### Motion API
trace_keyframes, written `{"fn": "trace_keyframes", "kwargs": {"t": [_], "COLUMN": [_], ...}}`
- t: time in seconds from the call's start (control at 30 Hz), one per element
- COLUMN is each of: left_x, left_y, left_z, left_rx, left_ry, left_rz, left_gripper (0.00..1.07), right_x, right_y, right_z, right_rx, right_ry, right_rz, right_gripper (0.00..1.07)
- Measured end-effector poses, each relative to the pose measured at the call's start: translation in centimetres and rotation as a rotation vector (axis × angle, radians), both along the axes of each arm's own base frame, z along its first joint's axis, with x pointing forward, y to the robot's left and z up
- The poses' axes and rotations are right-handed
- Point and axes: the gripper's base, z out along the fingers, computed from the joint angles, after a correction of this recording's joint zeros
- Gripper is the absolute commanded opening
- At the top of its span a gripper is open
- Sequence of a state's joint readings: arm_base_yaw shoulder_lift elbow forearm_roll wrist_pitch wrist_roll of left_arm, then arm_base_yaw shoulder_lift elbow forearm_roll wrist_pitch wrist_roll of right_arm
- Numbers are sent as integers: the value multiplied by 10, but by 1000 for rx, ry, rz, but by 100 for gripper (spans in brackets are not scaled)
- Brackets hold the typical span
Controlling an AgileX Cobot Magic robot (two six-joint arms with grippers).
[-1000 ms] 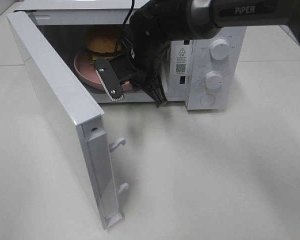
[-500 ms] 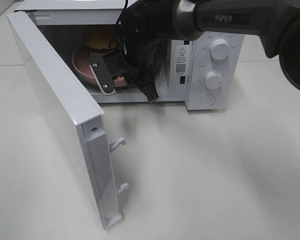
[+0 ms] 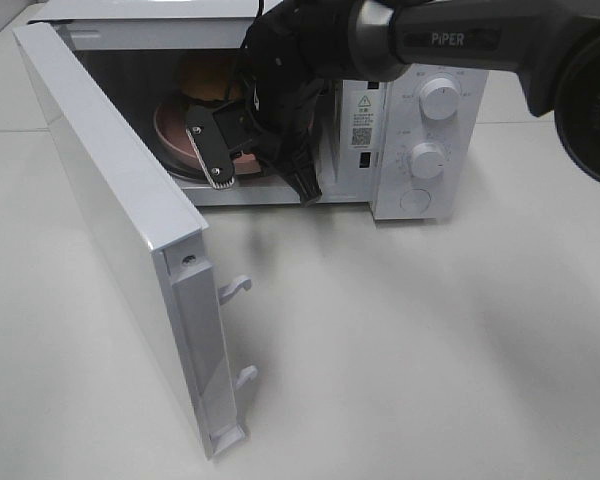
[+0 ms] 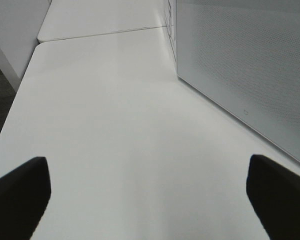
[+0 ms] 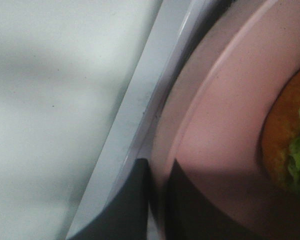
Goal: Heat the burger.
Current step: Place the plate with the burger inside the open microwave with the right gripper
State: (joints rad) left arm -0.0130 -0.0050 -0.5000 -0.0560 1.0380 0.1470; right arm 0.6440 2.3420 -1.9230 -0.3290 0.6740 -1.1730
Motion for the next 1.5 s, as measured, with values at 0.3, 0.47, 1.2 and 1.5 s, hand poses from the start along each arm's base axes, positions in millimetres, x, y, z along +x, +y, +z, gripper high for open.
{"fn": "trace_keyframes", "kwargs": {"t": [0.3, 0.47, 1.2, 1.5], "left_x": [0, 0, 0, 0], "left_y": [0, 0, 0, 0], "left_z": [0, 0, 0, 0], "left_rx": [0, 0, 0, 0], "left_ry": [0, 0, 0, 0], "left_rz": [0, 0, 0, 0], "left_gripper": [101, 101, 101, 101], "right_x": [8, 13, 13, 10], "right_y": [7, 11, 13, 17], "right_z": [-5, -11, -10, -11], "right_rx": [11, 27, 41, 55], "right_ry": [-14, -8, -2, 8], "right_rz": [4, -2, 5, 8], "right_gripper": [0, 0, 0, 0]}}
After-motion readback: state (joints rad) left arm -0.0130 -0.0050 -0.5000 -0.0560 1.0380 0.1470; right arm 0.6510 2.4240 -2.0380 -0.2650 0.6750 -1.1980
